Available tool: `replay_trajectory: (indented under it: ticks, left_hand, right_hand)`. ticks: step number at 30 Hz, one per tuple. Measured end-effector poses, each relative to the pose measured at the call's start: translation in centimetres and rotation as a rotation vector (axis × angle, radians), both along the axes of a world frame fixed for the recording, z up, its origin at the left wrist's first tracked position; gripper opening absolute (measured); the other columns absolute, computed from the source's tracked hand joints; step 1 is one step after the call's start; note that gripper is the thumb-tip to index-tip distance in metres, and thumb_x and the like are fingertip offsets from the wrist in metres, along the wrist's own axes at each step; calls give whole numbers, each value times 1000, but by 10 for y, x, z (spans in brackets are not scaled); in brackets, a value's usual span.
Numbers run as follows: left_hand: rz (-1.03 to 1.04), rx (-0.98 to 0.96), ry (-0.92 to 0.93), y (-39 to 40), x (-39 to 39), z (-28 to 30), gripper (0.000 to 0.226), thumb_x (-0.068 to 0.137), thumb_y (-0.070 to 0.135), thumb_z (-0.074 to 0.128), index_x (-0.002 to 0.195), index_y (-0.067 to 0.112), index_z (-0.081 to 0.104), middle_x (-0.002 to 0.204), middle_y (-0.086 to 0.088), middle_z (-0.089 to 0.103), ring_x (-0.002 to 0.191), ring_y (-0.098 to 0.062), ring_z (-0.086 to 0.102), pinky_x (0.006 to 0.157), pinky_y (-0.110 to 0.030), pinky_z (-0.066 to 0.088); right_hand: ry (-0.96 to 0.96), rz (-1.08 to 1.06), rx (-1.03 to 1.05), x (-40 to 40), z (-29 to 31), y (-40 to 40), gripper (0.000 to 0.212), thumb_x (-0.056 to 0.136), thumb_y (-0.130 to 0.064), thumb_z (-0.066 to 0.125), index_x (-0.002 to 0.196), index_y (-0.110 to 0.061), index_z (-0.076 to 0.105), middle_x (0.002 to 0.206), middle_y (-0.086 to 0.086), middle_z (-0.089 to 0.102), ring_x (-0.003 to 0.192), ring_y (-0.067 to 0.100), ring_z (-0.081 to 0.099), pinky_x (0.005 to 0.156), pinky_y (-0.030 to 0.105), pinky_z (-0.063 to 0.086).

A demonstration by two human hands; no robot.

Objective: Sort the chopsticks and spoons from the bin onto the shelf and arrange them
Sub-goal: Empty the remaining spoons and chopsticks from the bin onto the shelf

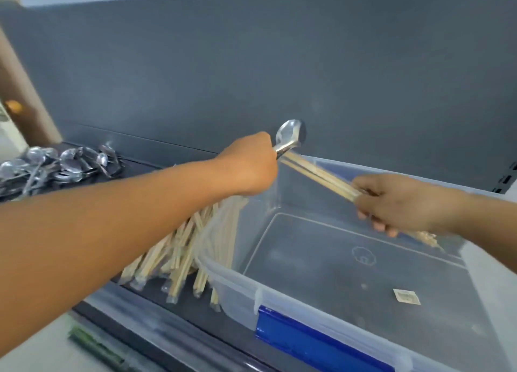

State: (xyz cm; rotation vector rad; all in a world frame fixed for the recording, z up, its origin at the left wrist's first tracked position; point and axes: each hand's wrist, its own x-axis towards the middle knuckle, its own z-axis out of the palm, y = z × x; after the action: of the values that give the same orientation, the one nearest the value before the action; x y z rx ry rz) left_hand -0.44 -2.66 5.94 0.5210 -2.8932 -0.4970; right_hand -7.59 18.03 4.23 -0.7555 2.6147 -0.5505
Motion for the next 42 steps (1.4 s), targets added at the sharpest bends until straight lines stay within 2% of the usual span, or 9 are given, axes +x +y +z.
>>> replay_trajectory:
  ticks: [8, 12, 16, 21, 27, 30, 33, 38, 42]
  left_hand:
    - [86, -103, 168, -90, 49, 40, 13, 99, 14, 36, 95, 10, 48, 77, -2, 47, 61, -15, 41, 49, -29, 29]
    - [97, -159, 142, -151, 75, 35, 16, 100, 17, 36, 95, 9, 49, 77, -2, 47, 62, -17, 41, 49, -30, 29]
    - [83, -189, 108, -219, 97, 20, 18, 99, 18, 36, 83, 13, 45, 75, -2, 49, 60, -17, 42, 49, -31, 27]
    - [65, -179, 82, -297, 117, -1, 22, 99, 19, 33, 79, 15, 42, 73, -3, 50, 58, -19, 42, 50, -31, 30]
    - [126, -99, 83, -375, 134, -25, 12, 96, 18, 42, 86, 12, 44, 71, -3, 49, 59, -17, 43, 49, -32, 28]
    - [156, -53, 55, -410, 138, -37, 8, 95, 16, 42, 86, 14, 42, 74, -4, 50, 63, -20, 47, 50, -32, 29]
    - [176, 1, 8, -441, 140, -51, 13, 95, 17, 42, 83, 13, 44, 73, -3, 49, 66, -21, 47, 51, -31, 30]
    - [164, 66, -55, -476, 128, -80, 26, 95, 20, 46, 70, 13, 43, 71, -4, 51, 70, -25, 50, 52, -30, 31]
    - [148, 74, -49, -499, 109, -96, 18, 97, 28, 49, 89, 11, 46, 85, -10, 58, 81, -28, 58, 60, -31, 36]
  right_hand:
    - [-21, -2, -306, 56, 53, -105, 22, 96, -14, 42, 89, -9, 63, 60, -1, 69, 44, 11, 58, 43, 18, 47]
    - [-68, -18, -202, 81, 55, -183, 20, 97, -6, 41, 109, -6, 57, 78, 10, 68, 50, 18, 58, 55, 27, 53]
    - [108, 1, -7, 96, 35, -251, 31, 92, -2, 47, 123, 0, 48, 93, 16, 65, 67, 24, 61, 56, 28, 53]
    - [265, -91, 242, 103, 11, -308, 29, 93, -9, 44, 122, -7, 37, 92, 7, 56, 63, 17, 48, 48, 26, 36]
    - [239, -49, 178, 122, -2, -368, 36, 94, -22, 46, 128, -13, 42, 126, 6, 54, 111, 25, 54, 93, 33, 44]
    - [213, 8, 132, 133, -4, -405, 28, 94, -28, 46, 120, -18, 43, 119, 2, 56, 104, 21, 53, 85, 28, 40]
    - [178, 68, 85, 138, -5, -444, 45, 94, -32, 47, 137, -20, 37, 123, -1, 57, 101, 16, 52, 82, 23, 37]
    - [115, 141, 32, 133, -19, -507, 43, 95, -33, 48, 135, -21, 42, 130, -3, 52, 118, 16, 49, 88, 21, 36]
    - [75, 155, -14, 116, -35, -555, 40, 93, -33, 51, 132, -21, 48, 131, -4, 51, 118, 16, 49, 92, 23, 38]
